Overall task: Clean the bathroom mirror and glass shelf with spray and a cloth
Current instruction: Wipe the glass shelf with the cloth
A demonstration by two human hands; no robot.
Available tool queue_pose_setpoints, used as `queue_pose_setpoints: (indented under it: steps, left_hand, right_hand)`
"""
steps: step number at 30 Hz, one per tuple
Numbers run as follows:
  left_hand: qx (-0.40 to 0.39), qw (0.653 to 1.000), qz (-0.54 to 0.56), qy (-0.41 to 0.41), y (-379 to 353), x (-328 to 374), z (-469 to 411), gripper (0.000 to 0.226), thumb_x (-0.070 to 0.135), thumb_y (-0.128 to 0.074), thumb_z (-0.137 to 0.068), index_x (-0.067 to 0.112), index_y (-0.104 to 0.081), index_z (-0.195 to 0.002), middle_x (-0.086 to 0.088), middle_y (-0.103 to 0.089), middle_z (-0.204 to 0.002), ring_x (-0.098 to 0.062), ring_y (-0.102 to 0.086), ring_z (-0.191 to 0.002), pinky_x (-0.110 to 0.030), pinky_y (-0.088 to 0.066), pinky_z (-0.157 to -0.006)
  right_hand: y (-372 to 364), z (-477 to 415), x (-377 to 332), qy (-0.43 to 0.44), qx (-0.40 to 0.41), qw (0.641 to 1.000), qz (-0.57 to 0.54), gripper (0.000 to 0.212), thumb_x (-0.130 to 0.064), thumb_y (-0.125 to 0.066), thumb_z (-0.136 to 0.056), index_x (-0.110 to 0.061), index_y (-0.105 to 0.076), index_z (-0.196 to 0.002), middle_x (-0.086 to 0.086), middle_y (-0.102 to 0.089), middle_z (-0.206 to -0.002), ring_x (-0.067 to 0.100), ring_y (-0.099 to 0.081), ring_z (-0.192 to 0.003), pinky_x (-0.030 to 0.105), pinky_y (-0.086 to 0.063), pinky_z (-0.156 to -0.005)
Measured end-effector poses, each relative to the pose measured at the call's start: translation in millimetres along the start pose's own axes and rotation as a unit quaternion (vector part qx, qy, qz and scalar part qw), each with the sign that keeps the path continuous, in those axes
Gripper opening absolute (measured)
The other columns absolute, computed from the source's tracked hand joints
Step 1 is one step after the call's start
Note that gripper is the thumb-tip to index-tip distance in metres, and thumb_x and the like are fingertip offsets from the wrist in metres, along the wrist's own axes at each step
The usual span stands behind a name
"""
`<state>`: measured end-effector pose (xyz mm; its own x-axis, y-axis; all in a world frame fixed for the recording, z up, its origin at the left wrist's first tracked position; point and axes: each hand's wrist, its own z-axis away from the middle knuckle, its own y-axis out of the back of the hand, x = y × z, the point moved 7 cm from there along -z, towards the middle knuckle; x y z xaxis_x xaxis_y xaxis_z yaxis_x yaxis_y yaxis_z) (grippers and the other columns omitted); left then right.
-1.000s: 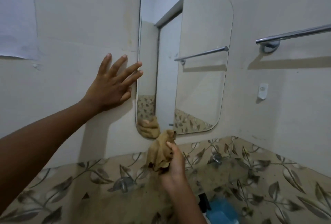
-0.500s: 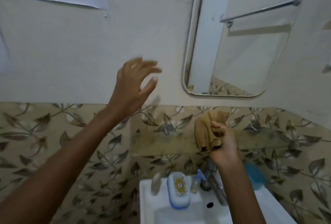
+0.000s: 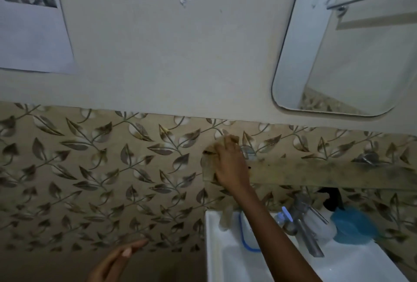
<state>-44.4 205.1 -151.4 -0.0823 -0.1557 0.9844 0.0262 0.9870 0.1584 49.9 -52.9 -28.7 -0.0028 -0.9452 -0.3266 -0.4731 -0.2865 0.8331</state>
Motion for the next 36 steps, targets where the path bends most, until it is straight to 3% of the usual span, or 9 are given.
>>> queue_pose_setpoints:
  steps: [4, 7, 10, 13, 16, 22, 30, 34, 36]
  left_hand:
    - [0.031, 0.999, 0.037, -0.002, -5, 13, 5, 0.035, 0.003, -0.053, -0.089, 0.024, -0.076, -0.073, 0.002, -0.073, -0.095, -0.006, -0.059, -0.1, -0.011, -0.045, -0.077]
    - [-0.037, 0.999, 0.038, -0.007, -19, 31, -13, 0.027, 0.008, -0.054, -0.089, 0.022, -0.076, -0.082, 0.008, -0.074, -0.092, 0.0, -0.06, -0.096, -0.009, -0.044, -0.075]
    - [-0.08, 0.993, -0.016, -0.084, -34, 62, -39, 0.024, 0.014, -0.052, -0.091, 0.028, -0.071, -0.092, 0.019, -0.069, -0.099, 0.007, -0.06, -0.096, -0.008, -0.046, -0.077]
    - [-0.07, 0.98, -0.076, -0.172, -51, 98, -66, 0.02, 0.019, -0.051, -0.093, 0.028, -0.066, -0.1, 0.018, -0.067, -0.101, 0.008, -0.056, -0.099, -0.002, -0.042, -0.072]
    - [-0.061, 0.955, -0.15, -0.247, -70, 128, -91, 0.021, 0.024, -0.049, -0.093, 0.022, -0.064, -0.108, 0.01, -0.062, -0.107, -0.002, -0.055, -0.101, -0.008, -0.038, -0.078]
    - [-0.078, 0.917, -0.25, -0.301, -99, 146, -117, 0.039, 0.031, -0.04, -0.086, 0.02, -0.059, -0.118, 0.0, -0.06, -0.12, -0.019, -0.05, -0.115, -0.038, -0.043, -0.095]
    - [-0.083, 0.909, -0.283, -0.294, -111, 141, -127, 0.033, 0.012, -0.04, -0.093, 0.019, -0.057, -0.121, -0.003, -0.058, -0.125, -0.022, -0.045, -0.118, -0.039, -0.04, -0.096]
    - [-0.089, 0.912, -0.281, -0.287, -115, 139, -131, 0.034, 0.011, -0.039, -0.093, 0.019, -0.057, -0.121, -0.005, -0.058, -0.126, -0.023, -0.046, -0.12, -0.041, -0.04, -0.098]
    - [-0.089, 0.913, -0.279, -0.283, -116, 138, -133, 0.035, 0.011, -0.039, -0.093, 0.019, -0.058, -0.12, -0.005, -0.058, -0.127, -0.024, -0.045, -0.122, -0.044, -0.041, -0.099]
  right_hand:
    - [-22, 9, -4, -0.002, -0.081, 0.995, 0.062, 0.04, -0.033, -0.03, -0.099, -0.022, -0.044, -0.134, 0.009, -0.022, -0.156, 0.03, -0.015, -0.144, 0.047, -0.01, -0.117]
    - [-19, 8, -6, -0.008, -0.113, 0.993, 0.04, 0.043, -0.041, -0.028, -0.099, -0.027, -0.043, -0.136, 0.007, -0.023, -0.156, 0.028, -0.014, -0.145, 0.048, -0.008, -0.118]
    - [-18, 9, -8, -0.007, -0.134, 0.99, 0.036, 0.044, -0.047, -0.026, -0.098, -0.031, -0.043, -0.136, 0.005, -0.026, -0.155, 0.028, -0.018, -0.143, 0.048, -0.008, -0.117]
    - [-18, 10, -8, -0.019, -0.139, 0.99, 0.018, 0.044, -0.046, -0.024, -0.099, -0.032, -0.043, -0.136, 0.004, -0.03, -0.154, 0.027, -0.019, -0.143, 0.048, -0.007, -0.117]
    - [-20, 9, -6, -0.025, -0.138, 0.99, 0.022, 0.046, -0.041, -0.021, -0.1, -0.028, -0.042, -0.139, 0.004, -0.03, -0.154, 0.026, -0.019, -0.144, 0.047, -0.008, -0.118]
    - [-21, 10, -6, -0.019, -0.143, 0.988, 0.055, 0.042, -0.039, -0.024, -0.1, -0.032, -0.038, -0.139, 0.005, -0.029, -0.154, 0.029, -0.02, -0.143, 0.05, -0.012, -0.116]
    - [-16, 27, -11, 0.018, -0.102, 0.993, 0.055, 0.042, -0.036, -0.025, -0.099, -0.029, -0.046, -0.134, 0.001, -0.042, -0.147, 0.027, -0.031, -0.139, 0.048, -0.02, -0.114]
    - [2, 53, -14, 0.075, 0.019, 0.994, 0.076, 0.044, -0.035, -0.031, -0.088, -0.022, -0.069, -0.108, 0.002, -0.069, -0.115, 0.026, -0.062, -0.114, 0.046, -0.046, -0.096]
    - [6, 65, -2, 0.087, 0.04, 0.991, 0.093, 0.038, -0.032, -0.039, -0.087, -0.023, -0.07, -0.108, 0.0, -0.072, -0.111, 0.022, -0.066, -0.107, 0.043, -0.05, -0.092]
